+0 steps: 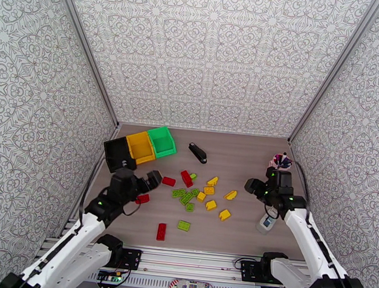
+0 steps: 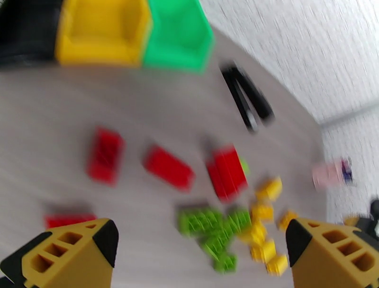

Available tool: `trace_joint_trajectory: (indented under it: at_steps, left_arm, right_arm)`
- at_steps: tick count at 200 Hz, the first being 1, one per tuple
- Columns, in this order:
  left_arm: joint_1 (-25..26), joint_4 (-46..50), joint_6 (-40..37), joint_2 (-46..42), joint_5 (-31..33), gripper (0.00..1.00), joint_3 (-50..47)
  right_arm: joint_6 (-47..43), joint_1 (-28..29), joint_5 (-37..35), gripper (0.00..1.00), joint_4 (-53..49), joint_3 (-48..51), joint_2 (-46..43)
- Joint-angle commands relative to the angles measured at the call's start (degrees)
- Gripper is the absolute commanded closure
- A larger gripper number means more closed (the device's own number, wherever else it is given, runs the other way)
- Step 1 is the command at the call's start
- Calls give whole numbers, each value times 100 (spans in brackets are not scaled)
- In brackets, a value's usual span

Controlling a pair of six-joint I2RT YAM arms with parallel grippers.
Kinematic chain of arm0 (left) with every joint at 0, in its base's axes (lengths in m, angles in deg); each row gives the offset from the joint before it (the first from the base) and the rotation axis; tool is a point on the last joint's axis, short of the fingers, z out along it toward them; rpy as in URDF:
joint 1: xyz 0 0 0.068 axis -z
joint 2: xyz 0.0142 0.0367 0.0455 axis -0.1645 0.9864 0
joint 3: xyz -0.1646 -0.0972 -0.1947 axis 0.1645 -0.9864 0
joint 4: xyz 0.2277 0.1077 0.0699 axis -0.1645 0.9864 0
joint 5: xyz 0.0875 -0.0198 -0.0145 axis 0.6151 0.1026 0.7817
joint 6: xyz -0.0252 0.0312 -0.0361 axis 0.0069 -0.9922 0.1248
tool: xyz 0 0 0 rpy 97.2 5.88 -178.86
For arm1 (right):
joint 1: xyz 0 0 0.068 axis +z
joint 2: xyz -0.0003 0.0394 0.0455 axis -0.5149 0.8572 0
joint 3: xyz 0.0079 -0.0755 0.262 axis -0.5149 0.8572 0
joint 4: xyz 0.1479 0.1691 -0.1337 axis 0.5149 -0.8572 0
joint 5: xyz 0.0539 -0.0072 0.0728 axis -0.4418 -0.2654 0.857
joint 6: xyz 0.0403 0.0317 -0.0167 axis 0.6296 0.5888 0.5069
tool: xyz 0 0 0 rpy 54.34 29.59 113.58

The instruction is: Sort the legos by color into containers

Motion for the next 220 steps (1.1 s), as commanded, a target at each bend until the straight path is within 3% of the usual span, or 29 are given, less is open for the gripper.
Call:
trace_joint_trajectory:
  at_steps: [1, 47, 101, 118, 153, 220]
  left_arm:
    - [442, 342, 461, 73, 415, 1, 112]
    - [1213, 2344, 702, 469, 608, 8, 708]
    - [2825, 3490, 1877, 229, 983, 10, 421]
    - [3328, 3606, 2166, 360, 1082, 11, 298]
    - [3954, 3415, 2367, 1028, 1073, 14, 172]
    - [4050, 2666, 2118, 2126, 908, 21, 211]
  right_arm:
    - [421, 397, 280, 27, -23, 146, 59]
    - [640, 1514, -295, 27, -337, 8, 188]
    - [545, 2590, -1112, 25, -1168, -634, 520]
    - [465, 2736, -1237, 20, -1271, -776, 600]
    - [432, 2775, -1243, 20, -1259, -893, 758]
    - [497, 2823, -1345, 22, -1267, -931, 822]
